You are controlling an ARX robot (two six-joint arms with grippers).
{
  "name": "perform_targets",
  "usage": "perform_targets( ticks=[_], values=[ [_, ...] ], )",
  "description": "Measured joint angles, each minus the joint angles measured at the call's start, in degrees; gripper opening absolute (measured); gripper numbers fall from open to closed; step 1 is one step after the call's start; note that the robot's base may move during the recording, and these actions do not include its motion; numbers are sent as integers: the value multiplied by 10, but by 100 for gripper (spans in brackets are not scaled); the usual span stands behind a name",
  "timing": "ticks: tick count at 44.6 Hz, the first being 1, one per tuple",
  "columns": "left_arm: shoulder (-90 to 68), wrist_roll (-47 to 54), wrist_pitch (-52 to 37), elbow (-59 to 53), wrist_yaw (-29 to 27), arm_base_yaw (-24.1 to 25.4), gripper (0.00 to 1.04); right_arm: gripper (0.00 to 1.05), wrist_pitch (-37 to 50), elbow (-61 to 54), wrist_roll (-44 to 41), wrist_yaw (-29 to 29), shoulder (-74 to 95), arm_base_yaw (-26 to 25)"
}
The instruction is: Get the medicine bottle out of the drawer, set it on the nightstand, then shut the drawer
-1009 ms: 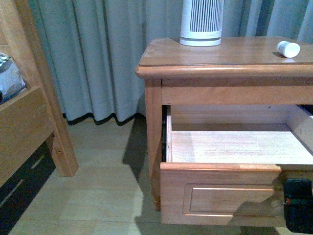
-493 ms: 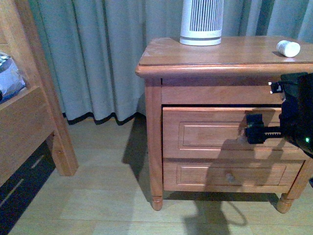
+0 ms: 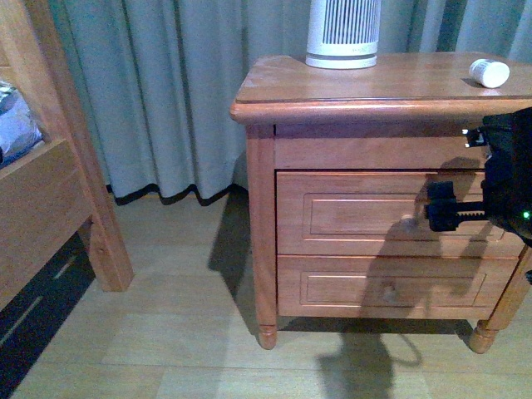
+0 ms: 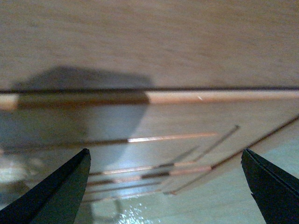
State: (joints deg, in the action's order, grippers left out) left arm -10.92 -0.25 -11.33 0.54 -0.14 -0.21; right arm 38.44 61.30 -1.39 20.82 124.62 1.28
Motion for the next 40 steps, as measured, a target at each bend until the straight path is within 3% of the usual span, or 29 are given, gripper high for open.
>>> perform_targets(
  ticks=[11,18,31,40],
  values=[
    [0,0,0,0,0,0,98,98,-36,-244,18,-29,-316,26],
    [0,0,0,0,0,0,98,98,-143,-392,20,-23,-617,-26],
    [0,0,0,0,0,0,98,98,-329,-490,43,-47,-979,-52],
    [0,0,0,0,0,0,98,98,-439,-540,66,10,-1157,26]
  ],
)
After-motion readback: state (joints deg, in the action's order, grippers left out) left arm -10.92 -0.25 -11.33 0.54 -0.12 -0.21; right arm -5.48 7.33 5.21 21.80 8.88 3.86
